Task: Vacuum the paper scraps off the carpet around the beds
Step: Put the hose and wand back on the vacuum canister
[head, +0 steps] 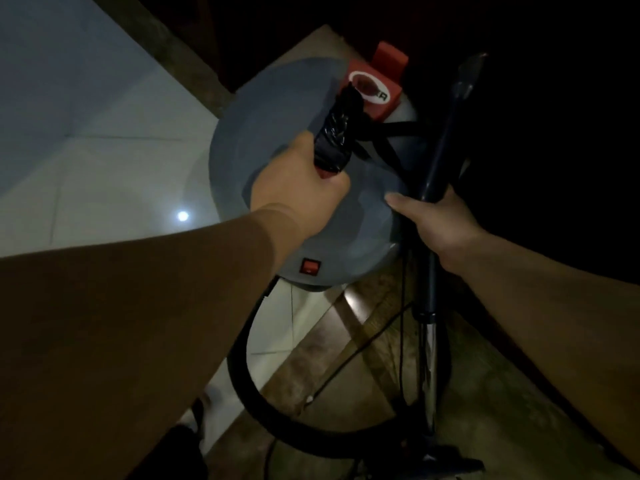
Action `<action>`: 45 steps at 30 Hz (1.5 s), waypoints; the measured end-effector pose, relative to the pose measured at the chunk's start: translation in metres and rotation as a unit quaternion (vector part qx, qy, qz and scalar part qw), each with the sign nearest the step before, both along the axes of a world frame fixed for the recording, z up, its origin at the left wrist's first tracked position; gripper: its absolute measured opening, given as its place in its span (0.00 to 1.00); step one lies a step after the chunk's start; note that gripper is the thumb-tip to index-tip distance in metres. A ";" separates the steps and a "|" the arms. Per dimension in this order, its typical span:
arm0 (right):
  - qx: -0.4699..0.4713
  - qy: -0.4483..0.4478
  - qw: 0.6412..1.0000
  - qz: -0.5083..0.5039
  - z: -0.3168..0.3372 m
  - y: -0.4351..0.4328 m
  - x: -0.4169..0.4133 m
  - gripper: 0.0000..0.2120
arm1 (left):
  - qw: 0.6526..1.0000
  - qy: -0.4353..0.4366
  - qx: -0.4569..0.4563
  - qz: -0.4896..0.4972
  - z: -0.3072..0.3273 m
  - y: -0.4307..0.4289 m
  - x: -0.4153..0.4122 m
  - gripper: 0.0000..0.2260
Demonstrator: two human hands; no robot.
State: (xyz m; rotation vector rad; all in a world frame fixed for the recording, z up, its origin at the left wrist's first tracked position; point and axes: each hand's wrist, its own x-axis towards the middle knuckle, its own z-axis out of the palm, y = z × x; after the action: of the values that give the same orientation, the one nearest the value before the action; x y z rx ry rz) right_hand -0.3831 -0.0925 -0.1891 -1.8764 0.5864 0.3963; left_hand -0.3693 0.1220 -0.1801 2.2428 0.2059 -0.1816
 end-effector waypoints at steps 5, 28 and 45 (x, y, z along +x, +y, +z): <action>0.010 -0.005 0.998 -0.055 -0.002 -0.001 0.052 0.28 | 0.998 0.009 0.002 -0.070 0.004 -0.002 0.077 0.11; -0.026 -0.020 0.975 -0.222 -0.006 -0.044 0.208 0.45 | 0.976 0.058 0.067 -0.200 0.011 -0.079 0.308 0.12; -0.062 0.028 0.954 -0.293 0.040 -0.054 0.198 0.24 | 0.969 0.013 0.043 -0.242 -0.005 -0.093 0.342 0.21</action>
State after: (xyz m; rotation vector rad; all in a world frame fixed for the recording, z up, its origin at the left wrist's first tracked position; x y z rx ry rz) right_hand -0.1851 -0.1465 -0.1493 -1.7086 1.1852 0.0203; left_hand -0.0271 0.0295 -0.1846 2.3421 -0.3336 -0.4694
